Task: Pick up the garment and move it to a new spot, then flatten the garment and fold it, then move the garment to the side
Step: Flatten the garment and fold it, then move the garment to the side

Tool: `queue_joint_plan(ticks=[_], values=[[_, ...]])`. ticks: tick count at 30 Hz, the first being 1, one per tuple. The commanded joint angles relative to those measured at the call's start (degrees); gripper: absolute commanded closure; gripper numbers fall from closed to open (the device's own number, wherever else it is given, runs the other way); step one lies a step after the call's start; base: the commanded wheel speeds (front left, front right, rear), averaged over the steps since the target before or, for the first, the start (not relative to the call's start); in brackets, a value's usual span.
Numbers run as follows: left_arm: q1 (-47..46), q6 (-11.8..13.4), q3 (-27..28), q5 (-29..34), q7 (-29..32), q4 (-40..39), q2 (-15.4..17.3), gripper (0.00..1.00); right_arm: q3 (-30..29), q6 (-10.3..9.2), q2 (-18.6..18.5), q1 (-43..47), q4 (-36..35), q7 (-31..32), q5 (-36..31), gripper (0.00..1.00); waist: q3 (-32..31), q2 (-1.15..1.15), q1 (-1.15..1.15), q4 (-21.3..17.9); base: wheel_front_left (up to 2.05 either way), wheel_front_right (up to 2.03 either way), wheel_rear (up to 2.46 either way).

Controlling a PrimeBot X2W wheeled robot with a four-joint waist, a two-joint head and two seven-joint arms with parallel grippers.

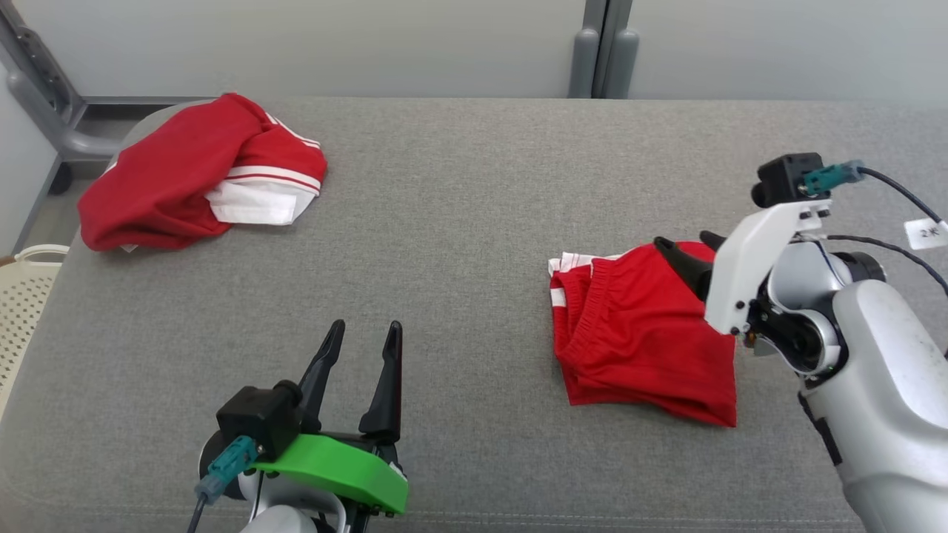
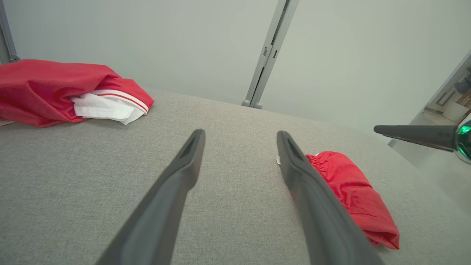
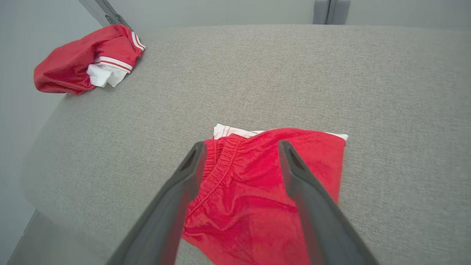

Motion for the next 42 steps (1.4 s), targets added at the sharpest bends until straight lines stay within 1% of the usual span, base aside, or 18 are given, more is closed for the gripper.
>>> queue_joint_plan(ticks=[1, 3, 8, 13, 19, 23, 30, 31, 32, 33, 34, 35, 36, 39, 42], values=[[-0.2, 0.6, 0.1, 0.8, 0.1, -0.6, 0.6, 0.00, -0.7, 0.00, -1.1, 1.4, -0.5, -0.7, 0.5, 0.00, 1.1, 0.00, 0.00, -1.3, 0.00, 0.00, 0.00], [-0.8, 0.9, 0.1, 1.2, 0.4, -1.4, 0.9, 0.00, -1.7, 0.00, -2.7, 2.6, -0.5, -1.3, 0.9, 0.00, 2.1, 0.00, 0.00, -2.0, 0.00, 0.00, 0.00], [-2.1, 1.5, 0.2, 1.9, 1.2, -2.9, 1.9, 0.00, -3.8, 0.00, -4.3, 4.8, 1.4, -3.9, 1.1, 0.00, 4.6, 0.00, 0.00, -3.0, 0.00, 0.00, 0.00], [-3.5, 1.8, 0.2, 2.7, 2.0, -3.9, 2.5, 0.00, -4.9, 0.00, -4.0, 5.4, 4.7, -6.2, 2.2, 0.00, 6.9, 0.00, 0.00, -2.6, 0.00, 0.00, 0.00], [-4.3, 2.3, 0.0, 3.1, 2.9, -4.5, 2.9, 0.00, -5.1, 0.00, -3.7, 3.9, 9.9, -8.8, 4.2, 0.00, 8.8, 0.00, 0.00, -1.1, 0.00, 0.00, 0.00], [-4.5, 2.5, 0.1, 3.3, 2.8, -4.8, 3.1, 0.00, -5.4, 0.00, -3.4, 2.8, 13.1, -10.6, 5.7, 0.00, 9.4, 0.00, 0.00, 0.0, 0.00, 0.00, 0.00], [-4.6, 2.8, 0.5, 3.4, 2.6, -5.2, 3.4, 0.00, -4.2, 0.00, -3.3, 1.2, 17.2, -11.3, 9.3, 0.00, 9.5, 0.00, 0.00, 1.2, 0.00, 0.00, 0.00], [-4.6, 2.9, 0.5, 3.3, 2.6, -5.3, 3.4, 0.00, -3.9, 0.00, -3.3, 1.0, 17.6, -11.6, 9.7, 0.03, 9.5, 0.00, 0.00, 1.3, 0.00, 0.00, 0.00], [-4.6, 2.9, 0.5, 3.3, 2.6, -5.3, 3.4, 0.00, -3.6, 0.00, -3.3, 0.8, 17.9, -11.8, 9.9, 0.48, 9.5, 0.00, 0.00, 1.4, 0.00, 0.00, 0.00], [-4.5, 3.0, 0.5, 3.3, 2.6, -5.3, 3.5, 0.00, -3.1, 0.00, -3.3, 0.7, 18.2, -12.0, 10.2, 0.64, 9.5, 0.00, 0.00, 1.4, 0.00, 0.00, 0.00], [-4.5, 3.0, 0.5, 3.3, 2.6, -5.3, 3.5, 0.00, -3.1, 0.00, -3.3, 0.7, 18.2, -12.0, 10.2, 0.64, 9.5, 0.00, 0.00, 1.4, 0.00, 0.00, 0.00], [-4.5, 3.0, 0.5, 3.3, 2.5, -5.4, 3.5, 0.00, -2.5, 0.00, -3.5, 0.5, 18.4, -12.2, 10.4, 0.86, 9.5, 0.00, 0.00, 1.4, 0.00, 0.00, 0.00], [-4.5, 3.0, 0.5, 3.4, 2.5, -5.5, 3.5, 0.00, -2.1, 0.00, -3.7, 0.2, 18.5, -12.6, 10.5, 1.00, 9.5, 0.00, 0.00, 1.3, 0.00, 0.00, 0.00], [-4.6, 2.8, 0.2, 3.6, 2.4, -6.1, 3.6, 0.00, -0.6, 0.00, -4.1, -0.8, 18.8, -13.8, 10.5, 1.00, 9.6, 0.00, 0.00, 0.7, 0.00, 0.00, 0.00], [-4.8, 2.7, 0.0, 3.7, 2.5, -6.6, 3.6, 0.00, 0.8, 0.00, -4.4, -2.1, 19.3, -15.0, 10.3, 1.00, 9.7, 0.00, 0.00, -0.7, 0.00, 0.00, 0.00]])
